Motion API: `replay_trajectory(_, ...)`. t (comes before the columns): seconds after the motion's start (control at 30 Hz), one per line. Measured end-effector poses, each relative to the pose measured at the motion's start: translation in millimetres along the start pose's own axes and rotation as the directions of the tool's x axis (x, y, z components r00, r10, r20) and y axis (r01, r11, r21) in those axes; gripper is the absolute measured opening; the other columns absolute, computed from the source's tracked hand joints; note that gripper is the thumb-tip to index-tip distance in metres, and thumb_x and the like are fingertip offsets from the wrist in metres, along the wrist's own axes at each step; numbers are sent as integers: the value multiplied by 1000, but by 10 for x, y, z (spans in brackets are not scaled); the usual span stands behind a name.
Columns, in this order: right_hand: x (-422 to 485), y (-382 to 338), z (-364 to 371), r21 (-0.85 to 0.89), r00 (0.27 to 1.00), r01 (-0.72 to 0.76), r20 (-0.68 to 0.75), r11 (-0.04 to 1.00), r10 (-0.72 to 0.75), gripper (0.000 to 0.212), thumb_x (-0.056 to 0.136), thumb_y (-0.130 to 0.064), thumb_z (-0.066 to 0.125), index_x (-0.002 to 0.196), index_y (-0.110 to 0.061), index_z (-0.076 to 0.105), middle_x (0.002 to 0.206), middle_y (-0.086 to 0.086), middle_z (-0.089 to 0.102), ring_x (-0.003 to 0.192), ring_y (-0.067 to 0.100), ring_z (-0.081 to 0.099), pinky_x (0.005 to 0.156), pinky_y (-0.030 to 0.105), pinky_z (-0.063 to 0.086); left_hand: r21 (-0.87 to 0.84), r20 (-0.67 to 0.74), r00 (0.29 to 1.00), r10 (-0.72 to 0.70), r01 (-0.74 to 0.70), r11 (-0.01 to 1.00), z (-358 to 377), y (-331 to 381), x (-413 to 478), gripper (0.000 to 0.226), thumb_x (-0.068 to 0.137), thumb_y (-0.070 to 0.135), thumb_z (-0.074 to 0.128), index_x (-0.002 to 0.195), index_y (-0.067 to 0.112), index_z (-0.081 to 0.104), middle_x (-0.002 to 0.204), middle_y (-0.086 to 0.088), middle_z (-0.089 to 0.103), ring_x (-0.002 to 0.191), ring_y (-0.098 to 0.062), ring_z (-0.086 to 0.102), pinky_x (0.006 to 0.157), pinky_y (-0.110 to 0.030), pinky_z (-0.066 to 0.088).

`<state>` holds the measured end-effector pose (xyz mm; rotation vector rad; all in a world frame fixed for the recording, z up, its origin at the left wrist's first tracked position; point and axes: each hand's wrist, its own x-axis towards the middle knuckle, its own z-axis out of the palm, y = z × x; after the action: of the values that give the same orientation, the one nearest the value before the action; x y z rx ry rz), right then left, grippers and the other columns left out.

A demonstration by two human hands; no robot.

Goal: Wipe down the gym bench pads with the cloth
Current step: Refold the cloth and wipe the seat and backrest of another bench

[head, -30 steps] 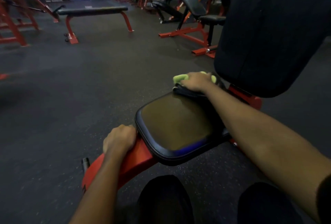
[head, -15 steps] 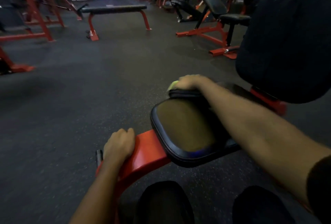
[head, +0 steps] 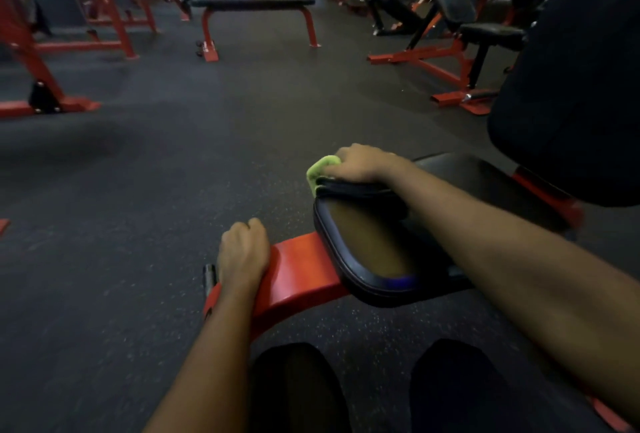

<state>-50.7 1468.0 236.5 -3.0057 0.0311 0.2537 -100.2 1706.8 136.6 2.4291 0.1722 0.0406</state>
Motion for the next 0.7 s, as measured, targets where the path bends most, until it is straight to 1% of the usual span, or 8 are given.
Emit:
replay_trajectory(0.07, -179, -102, 34, 22, 994, 83, -73, 996, -81, 45, 93, -59, 51, 111, -21, 69, 123, 14, 68, 117, 36, 61, 88, 39, 47, -10, -26, 1000, 9, -10, 1000, -6, 9, -7, 39, 98, 15, 28, 109, -5, 59, 120, -28, 56, 106, -42, 51, 93, -53, 42)
replay_trajectory(0.17, -636, -238, 35, 7, 952, 287, -114, 958, -284, 34, 89, -49, 59, 120, -37, 67, 136, -13, 60, 135, 27, 42, 104, 49, 41, -54, 16, 999, -46, 46, 997, 1, 9, 39, 45, 99, 24, 26, 116, -2, 58, 128, -25, 54, 109, -38, 49, 92, -45, 36)
replay_trajectory(0.27, -1151, -408, 259, -160, 889, 384, -202, 909, -411, 46, 79, -61, 46, 117, -44, 66, 138, -23, 51, 142, 25, 29, 90, 58, 41, 26, 94, 995, 10, -13, 1000, 6, -4, 59, 48, 99, 28, 23, 118, 1, 57, 131, -23, 53, 117, -38, 49, 93, -44, 36)
replay_trajectory(0.33, -1218, -425, 303, -215, 916, 275, -238, 937, -323, 60, 73, -71, 37, 120, -45, 63, 142, -21, 49, 137, 29, 33, 91, 58, 45, 72, 136, 990, 37, -47, 996, 1, -20, 64, 49, 98, 31, 23, 117, 2, 57, 130, -22, 55, 115, -37, 51, 90, -43, 37)
replay_trajectory(0.4, -1033, -455, 132, -190, 977, 92, -170, 978, -125, 70, 73, -82, 46, 133, -46, 57, 154, -16, 39, 136, 33, 35, 100, 60, 41, 96, 162, 985, 55, -71, 993, 2, -23, 56, 49, 98, 32, 23, 116, 3, 58, 129, -21, 55, 114, -36, 52, 90, -43, 38)
replay_trajectory(0.5, -645, -704, -81, -202, 995, -98, -17, 974, 97, 70, 80, -72, 54, 139, -34, 56, 153, -3, 46, 139, 34, 37, 106, 62, 30, 86, 176, 983, 51, -67, 994, -30, -12, 49, 48, 98, 31, 23, 117, 4, 58, 131, -21, 54, 116, -36, 51, 92, -44, 38)
replay_trajectory(0.6, -763, -998, 137, -425, 995, -57, -98, 904, 17, 50, 91, -49, 48, 131, -25, 63, 138, -1, 57, 133, 34, 39, 104, 60, 30, 80, 189, 979, 71, -87, 993, -41, -46, 37, 46, 100, 29, 24, 116, 3, 58, 131, -21, 54, 115, -35, 51, 91, -42, 37)
replay_trajectory(0.7, -1322, -1048, 457, -428, 955, -67, -290, 901, -67, 40, 95, -42, 45, 126, -30, 68, 142, -3, 50, 134, 39, 30, 101, 59, 29, 91, 199, 977, 81, -101, 991, -30, -69, 44, 46, 100, 31, 24, 115, 5, 59, 130, -20, 54, 113, -33, 51, 88, -42, 36)
